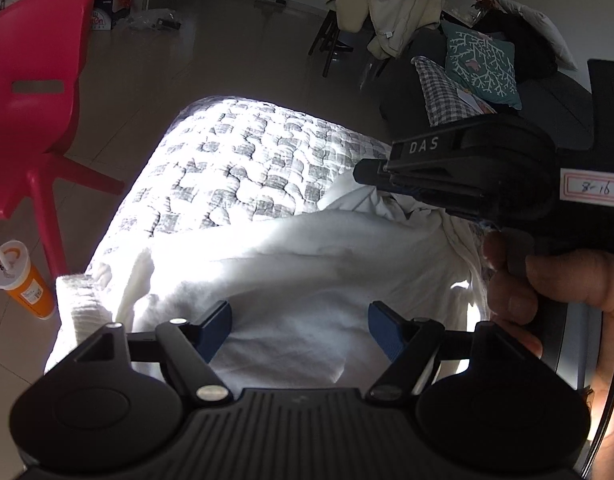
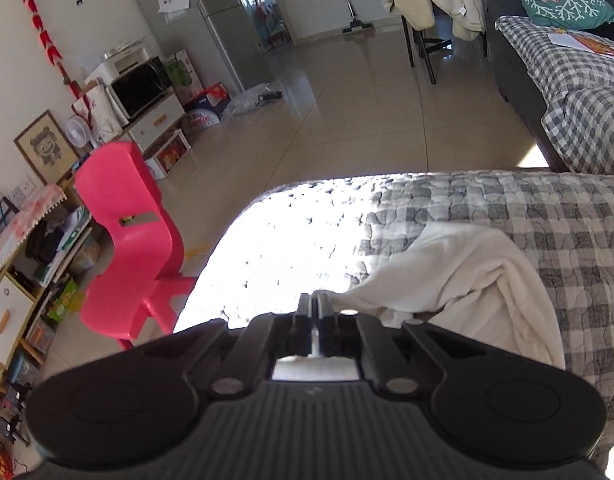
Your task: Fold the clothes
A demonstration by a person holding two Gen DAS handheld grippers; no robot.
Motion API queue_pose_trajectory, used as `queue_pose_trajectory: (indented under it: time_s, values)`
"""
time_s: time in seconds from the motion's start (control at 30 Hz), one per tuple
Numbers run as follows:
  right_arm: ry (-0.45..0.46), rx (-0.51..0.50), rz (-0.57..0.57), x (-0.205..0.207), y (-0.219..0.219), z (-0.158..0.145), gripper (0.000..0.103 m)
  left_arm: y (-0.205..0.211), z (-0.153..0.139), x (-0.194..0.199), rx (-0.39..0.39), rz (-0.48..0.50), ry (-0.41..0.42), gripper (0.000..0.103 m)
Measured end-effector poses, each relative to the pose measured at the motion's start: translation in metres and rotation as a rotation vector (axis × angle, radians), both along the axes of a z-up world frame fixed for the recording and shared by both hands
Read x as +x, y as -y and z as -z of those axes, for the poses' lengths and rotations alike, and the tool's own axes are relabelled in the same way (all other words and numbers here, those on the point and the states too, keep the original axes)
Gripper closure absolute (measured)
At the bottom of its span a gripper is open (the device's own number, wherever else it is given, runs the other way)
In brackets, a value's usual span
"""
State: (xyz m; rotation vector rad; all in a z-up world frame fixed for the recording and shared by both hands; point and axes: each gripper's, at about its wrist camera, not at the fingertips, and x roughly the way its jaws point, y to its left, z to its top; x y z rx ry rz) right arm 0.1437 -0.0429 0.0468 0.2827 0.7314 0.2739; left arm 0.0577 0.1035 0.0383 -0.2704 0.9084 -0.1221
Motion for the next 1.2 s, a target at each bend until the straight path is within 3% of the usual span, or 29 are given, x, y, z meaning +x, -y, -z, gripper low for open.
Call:
queue_pose_trajectory:
  time_s: [0.3,0.47,0.7,0.87,1.03,1.2]
  values:
    - [0.193,0.004,0.211,-0.033,0.070,-0.058,0.101,0.003,0.003,-0.001,0.032,0.017,0.002,0.027]
    - [0.215,0.005,0.379,-0.059,0.134,-0.073,0.101,-0.005,0.000,0.000,0.008,0.003,0.007,0.027]
    - [0.144,0.023,0.562,-0.096,0.216,-0.060,0.100,-0.014,-0.007,-0.001,0.030,-0.014,0.056,0.027]
    - [0.082,0.020,0.644,-0.113,0.254,-0.034,0.081,-0.016,-0.010,0.000,0.060,-0.031,0.070,0.027]
    - [0.017,-0.012,0.617,-0.128,0.263,-0.011,0.073,-0.021,-0.014,-0.002,0.115,-0.033,0.101,0.027]
    - [-0.107,-0.075,0.526,-0.142,0.253,0.020,0.068,-0.036,-0.010,-0.001,0.185,-0.063,0.097,0.027]
